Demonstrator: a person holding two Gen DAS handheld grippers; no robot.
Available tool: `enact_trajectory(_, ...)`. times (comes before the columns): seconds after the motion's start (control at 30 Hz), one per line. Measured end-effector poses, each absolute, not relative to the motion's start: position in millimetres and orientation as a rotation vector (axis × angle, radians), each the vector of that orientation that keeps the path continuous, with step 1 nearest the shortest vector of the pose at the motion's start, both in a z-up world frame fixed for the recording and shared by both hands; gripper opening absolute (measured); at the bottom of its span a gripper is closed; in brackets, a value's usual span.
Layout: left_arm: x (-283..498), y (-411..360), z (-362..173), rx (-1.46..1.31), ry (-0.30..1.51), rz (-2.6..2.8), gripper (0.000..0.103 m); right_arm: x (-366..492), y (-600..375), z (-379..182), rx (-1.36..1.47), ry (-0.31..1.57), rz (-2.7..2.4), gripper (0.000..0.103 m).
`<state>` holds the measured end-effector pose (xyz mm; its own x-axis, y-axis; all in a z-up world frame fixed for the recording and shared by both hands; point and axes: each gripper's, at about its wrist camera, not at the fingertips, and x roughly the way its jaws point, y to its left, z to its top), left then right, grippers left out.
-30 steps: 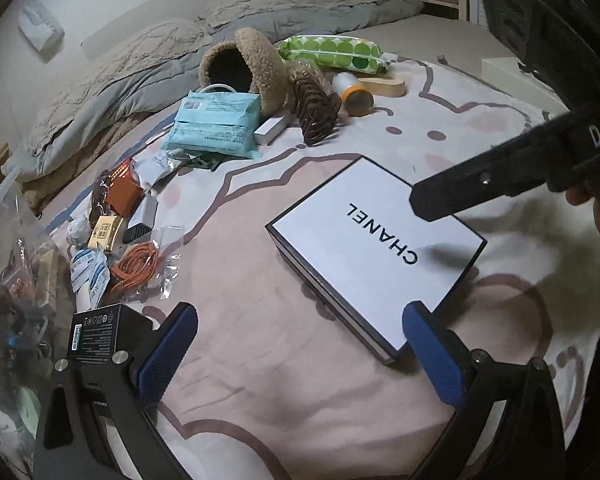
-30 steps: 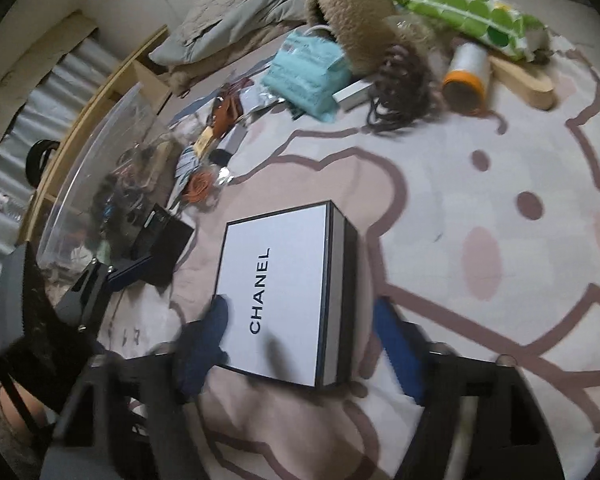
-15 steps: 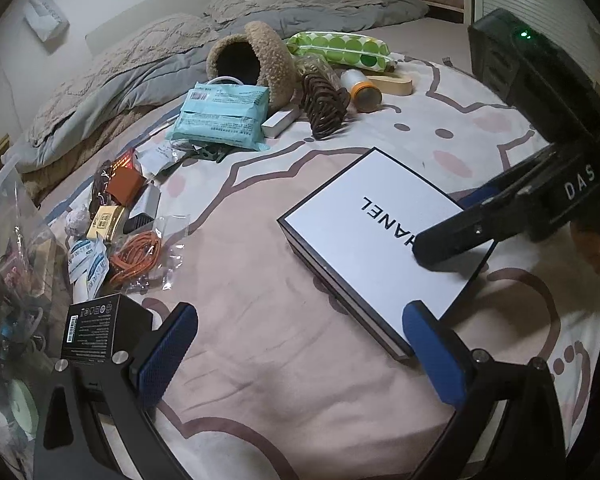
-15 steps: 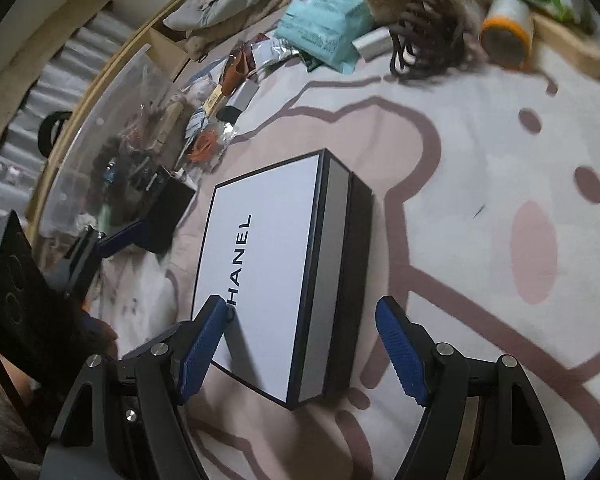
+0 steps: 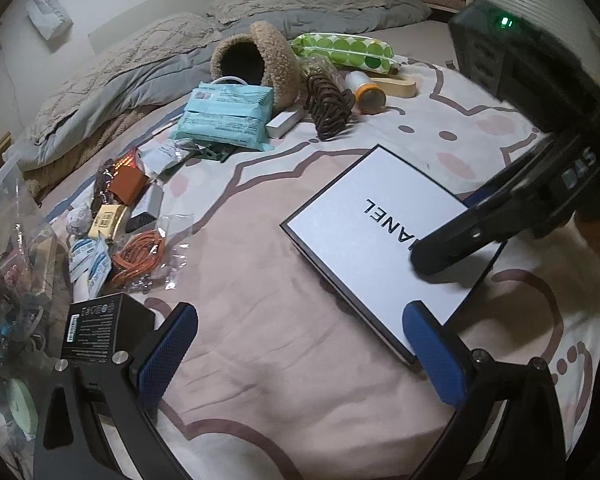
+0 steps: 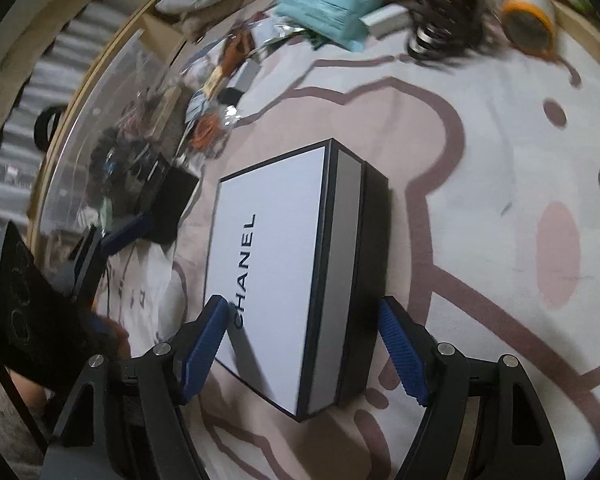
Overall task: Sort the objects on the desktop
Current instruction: 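Close right gripper on the CHANEL box and lift it off the sheet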
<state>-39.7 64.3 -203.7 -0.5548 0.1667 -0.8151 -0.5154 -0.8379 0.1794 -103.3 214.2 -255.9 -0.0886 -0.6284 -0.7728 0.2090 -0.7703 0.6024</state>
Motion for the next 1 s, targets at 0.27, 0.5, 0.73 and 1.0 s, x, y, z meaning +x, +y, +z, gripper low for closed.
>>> enact_trajectory(0.27,-39.5,48.0,-205.4,-1.221,0.576,2.423,0.103,-100.4,205.5,-228.4,1.616,-0.455,-1.918,0.070)
enact_trajectory(0.5,-37.7,38.8,-210.2,-1.241,0.605,2.438,0.103,-97.8,181.1,-222.4,1.672,-0.354,-1.930,0.057)
enact_trajectory(0.73,-40.1,28.9,-218.1,-1.302,0.582,2.427,0.103,-96.9,146.6,-227.0,1.707,-0.235,-1.947,0.054)
enact_trajectory(1.0,-30.5,29.5,-208.8,-1.241,0.485,2.369,0.099,-105.5,159.4,-224.3,1.711,-0.366,-1.970,0.051)
